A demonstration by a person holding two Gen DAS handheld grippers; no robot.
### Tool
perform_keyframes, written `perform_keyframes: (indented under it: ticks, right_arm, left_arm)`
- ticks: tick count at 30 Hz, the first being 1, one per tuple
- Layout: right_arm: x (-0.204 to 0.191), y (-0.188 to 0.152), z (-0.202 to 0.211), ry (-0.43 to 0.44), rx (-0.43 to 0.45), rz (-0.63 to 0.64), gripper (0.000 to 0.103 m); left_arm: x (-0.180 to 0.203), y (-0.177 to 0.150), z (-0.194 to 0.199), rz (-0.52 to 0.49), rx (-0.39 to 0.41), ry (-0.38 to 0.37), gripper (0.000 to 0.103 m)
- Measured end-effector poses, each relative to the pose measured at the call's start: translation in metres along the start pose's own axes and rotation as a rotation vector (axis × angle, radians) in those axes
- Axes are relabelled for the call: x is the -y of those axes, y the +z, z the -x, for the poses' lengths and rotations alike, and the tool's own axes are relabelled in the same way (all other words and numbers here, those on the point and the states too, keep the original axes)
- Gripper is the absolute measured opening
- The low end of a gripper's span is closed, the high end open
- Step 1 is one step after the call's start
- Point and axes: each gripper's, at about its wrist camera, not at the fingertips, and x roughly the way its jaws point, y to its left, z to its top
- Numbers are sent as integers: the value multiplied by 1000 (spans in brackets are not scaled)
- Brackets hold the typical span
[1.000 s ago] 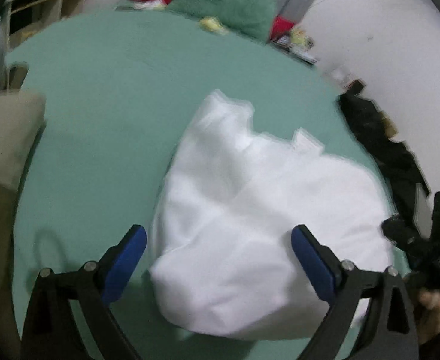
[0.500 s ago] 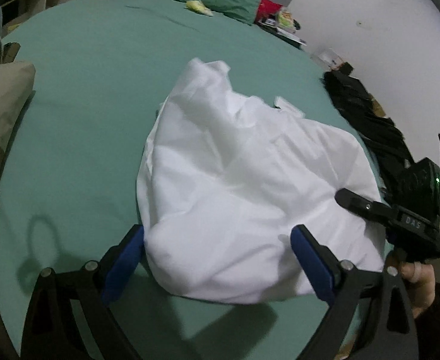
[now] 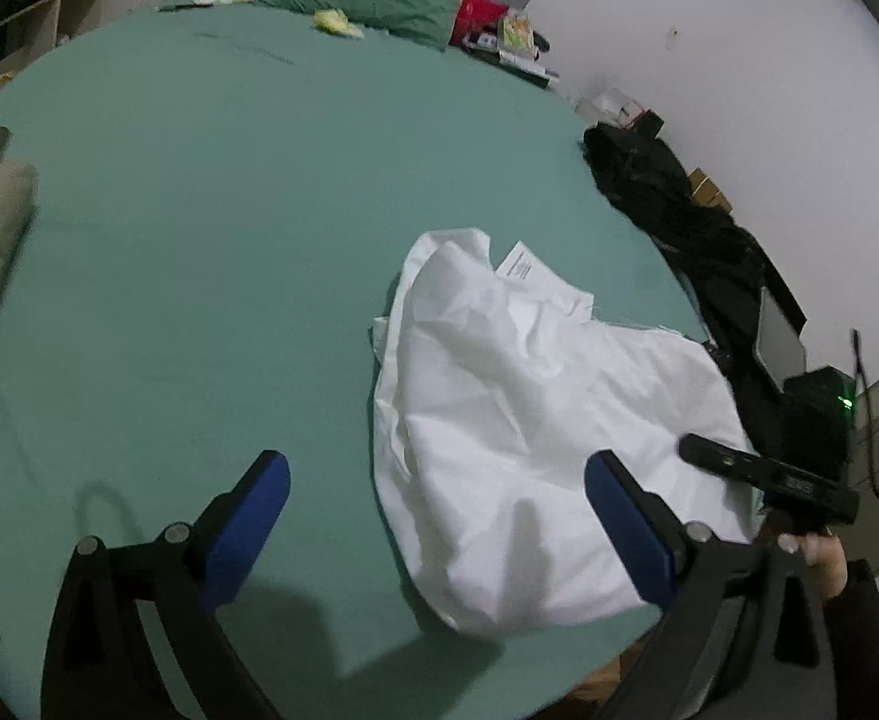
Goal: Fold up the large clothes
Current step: 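Grasp the folded white shirt bundle with the right tool, then lift the shirt bundle with the right tool and carry it toward the grey cloth pile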
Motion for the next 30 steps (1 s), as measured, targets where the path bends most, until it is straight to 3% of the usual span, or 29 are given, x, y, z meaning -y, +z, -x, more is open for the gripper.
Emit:
perform_keyframes:
  ticks: [2, 5, 6, 9, 13, 17, 22, 30]
  right_arm:
    - [8, 0, 5, -1, 34, -28, 51]
    - [13, 3, 15, 1, 105, -34, 61]
    - [14, 4, 19, 7, 123, -33, 61]
    - [19, 5, 20, 26, 131, -43, 61]
    - [24, 1, 3, 2, 54, -51, 61]
    - [13, 2, -16, -4, 32, -43, 61]
    - [14, -1, -13, 12, 37, -61, 61]
    - [13, -13, -21, 22, 32, -41, 61]
  left_arm:
    - [-3, 7, -21, 30, -14, 6, 100]
    - [-10, 7, -40, 119, -36, -61, 101]
    - [-10, 7, -47, 151, -51, -113, 102]
    - [2, 6, -58, 116, -70, -136, 103]
    - [22, 7, -70, 73, -156, -276, 103]
    - [44, 2, -82, -30, -186, -191, 103]
    - [51, 12, -93, -5, -176, -155, 103]
    - [42, -12, -83, -43, -129, -86, 102]
